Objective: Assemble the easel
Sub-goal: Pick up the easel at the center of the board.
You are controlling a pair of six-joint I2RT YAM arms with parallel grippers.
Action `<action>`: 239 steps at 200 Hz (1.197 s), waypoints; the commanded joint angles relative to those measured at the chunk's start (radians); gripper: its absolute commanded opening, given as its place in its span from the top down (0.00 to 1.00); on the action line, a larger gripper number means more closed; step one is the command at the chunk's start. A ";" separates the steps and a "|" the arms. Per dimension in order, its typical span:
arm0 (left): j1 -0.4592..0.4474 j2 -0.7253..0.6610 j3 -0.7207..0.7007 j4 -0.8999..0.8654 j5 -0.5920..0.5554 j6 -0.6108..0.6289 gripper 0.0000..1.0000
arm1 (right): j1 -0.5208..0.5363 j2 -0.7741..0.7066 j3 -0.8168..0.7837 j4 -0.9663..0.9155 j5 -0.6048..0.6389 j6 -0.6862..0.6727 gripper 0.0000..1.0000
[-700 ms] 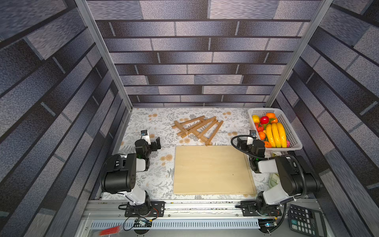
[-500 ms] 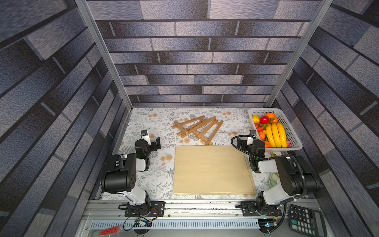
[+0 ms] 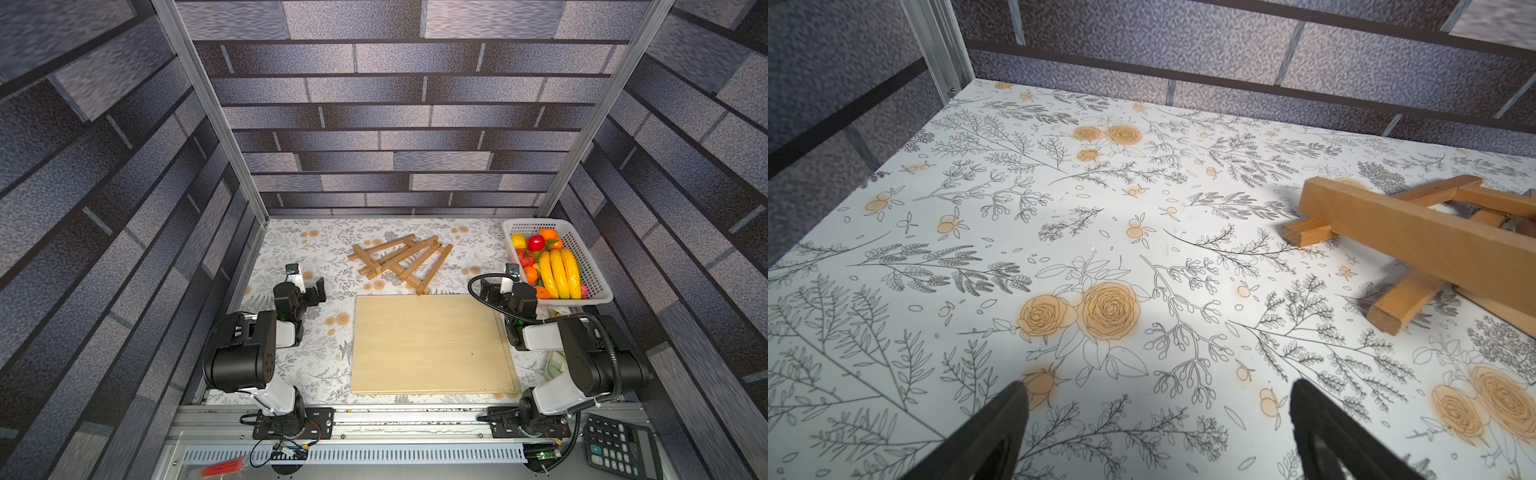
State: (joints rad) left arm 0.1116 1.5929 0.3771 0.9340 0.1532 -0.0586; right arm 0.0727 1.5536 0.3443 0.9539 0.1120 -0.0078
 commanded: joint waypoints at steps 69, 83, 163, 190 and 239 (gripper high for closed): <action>-0.001 -0.024 0.013 -0.008 -0.005 0.020 0.00 | -0.013 -0.003 0.008 0.008 0.064 0.017 0.00; -0.001 -0.024 0.013 -0.008 -0.004 0.019 0.00 | -0.013 -0.002 0.009 0.004 0.065 0.016 0.00; 0.002 -0.042 -0.010 0.020 -0.082 -0.008 0.00 | -0.013 -0.088 0.004 -0.056 0.131 0.036 0.00; -0.017 -0.152 -0.043 -0.016 -0.179 -0.023 0.00 | -0.013 -0.236 0.031 -0.229 0.161 0.051 0.00; -0.023 -0.385 0.308 -0.935 -0.347 -0.279 0.00 | -0.013 -0.436 0.339 -0.904 0.179 0.310 0.00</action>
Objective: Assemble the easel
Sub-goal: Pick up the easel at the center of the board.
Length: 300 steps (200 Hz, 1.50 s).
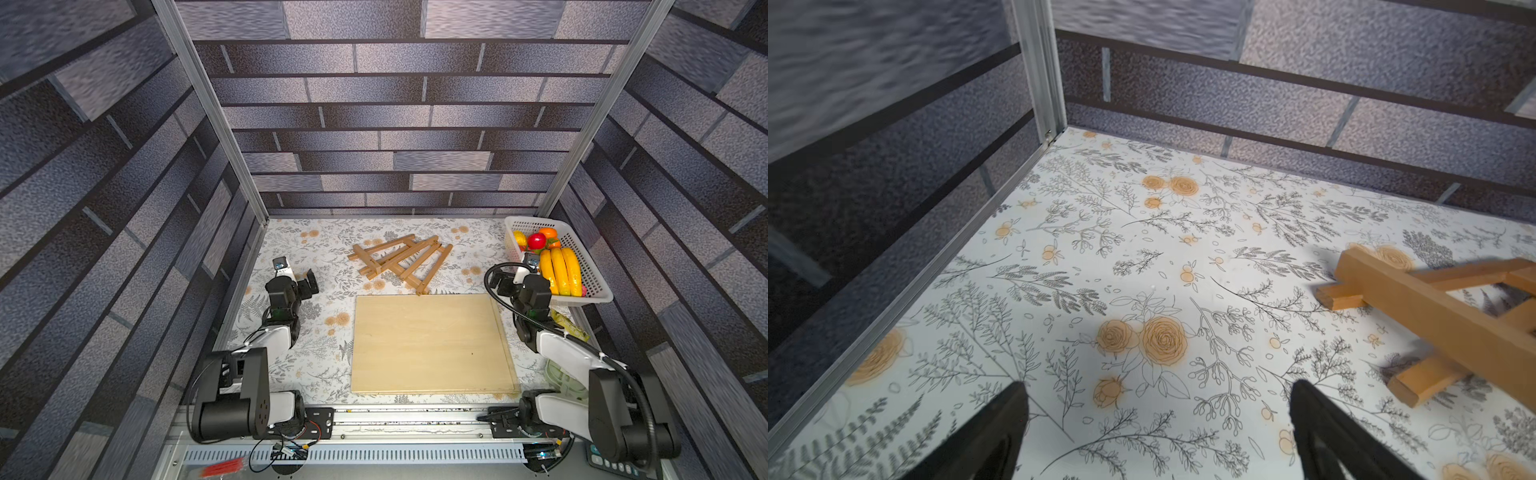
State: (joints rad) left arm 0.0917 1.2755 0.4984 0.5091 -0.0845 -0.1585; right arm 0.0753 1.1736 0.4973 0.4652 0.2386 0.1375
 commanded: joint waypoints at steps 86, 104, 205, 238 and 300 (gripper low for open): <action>-0.276 0.187 0.903 -1.378 0.071 -0.530 0.00 | 0.062 0.327 0.880 -1.094 -0.604 0.432 0.00; -0.355 0.311 1.041 -1.478 0.113 -0.571 0.00 | 0.071 0.376 0.906 -1.087 -0.693 0.460 0.00; -0.401 0.903 1.657 -1.812 0.197 -0.519 0.03 | 0.271 0.259 0.854 -1.108 -0.622 0.580 0.00; -0.388 1.078 1.865 -1.908 0.233 -0.487 0.11 | 0.291 0.167 0.775 -1.094 -0.568 0.623 0.00; -0.400 1.344 2.271 -2.106 0.235 -0.477 0.24 | 0.291 0.276 0.867 -1.116 -0.603 0.516 0.00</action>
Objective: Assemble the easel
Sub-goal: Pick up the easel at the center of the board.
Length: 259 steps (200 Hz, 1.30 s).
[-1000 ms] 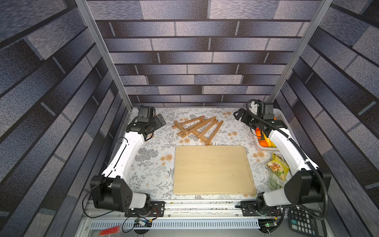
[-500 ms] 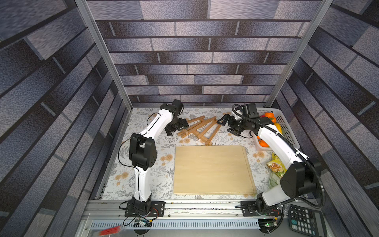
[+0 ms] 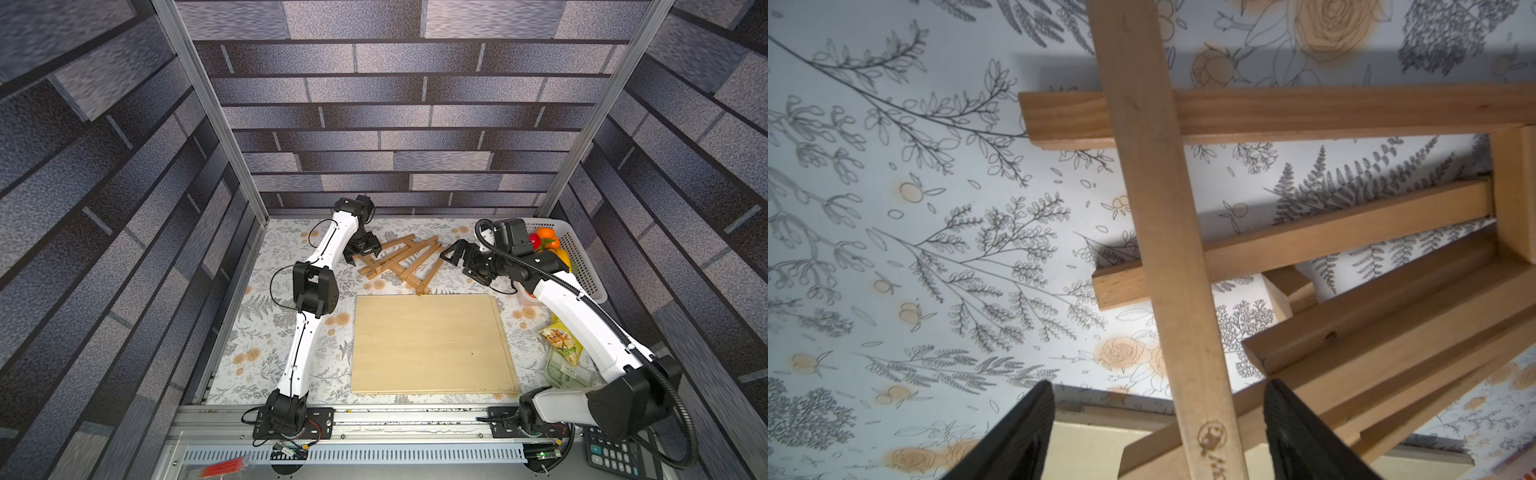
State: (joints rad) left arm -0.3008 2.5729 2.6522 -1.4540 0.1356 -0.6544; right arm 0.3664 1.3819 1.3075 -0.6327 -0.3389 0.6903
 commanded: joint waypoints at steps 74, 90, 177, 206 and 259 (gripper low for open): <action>-0.015 0.068 0.120 -0.172 0.031 0.040 0.66 | 0.000 0.089 -0.009 0.053 -0.043 -0.001 0.00; -0.014 0.053 0.120 -0.174 0.036 0.047 0.81 | 0.000 0.078 -0.017 0.061 -0.035 0.001 0.00; 0.080 -0.248 0.098 -0.199 0.075 0.105 1.00 | 0.067 0.167 0.016 0.222 -0.092 0.093 0.00; 0.157 -0.422 -0.071 -0.086 0.213 0.033 1.00 | 0.132 0.264 0.014 0.501 -0.111 0.181 0.00; 0.330 -0.841 -0.808 0.384 0.451 -0.178 1.00 | 0.262 0.539 0.165 0.960 -0.022 0.106 0.00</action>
State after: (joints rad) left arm -0.0158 1.8404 2.1197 -1.3350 0.4168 -0.7025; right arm 0.5743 1.8004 1.3354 0.0460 -0.3779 0.8406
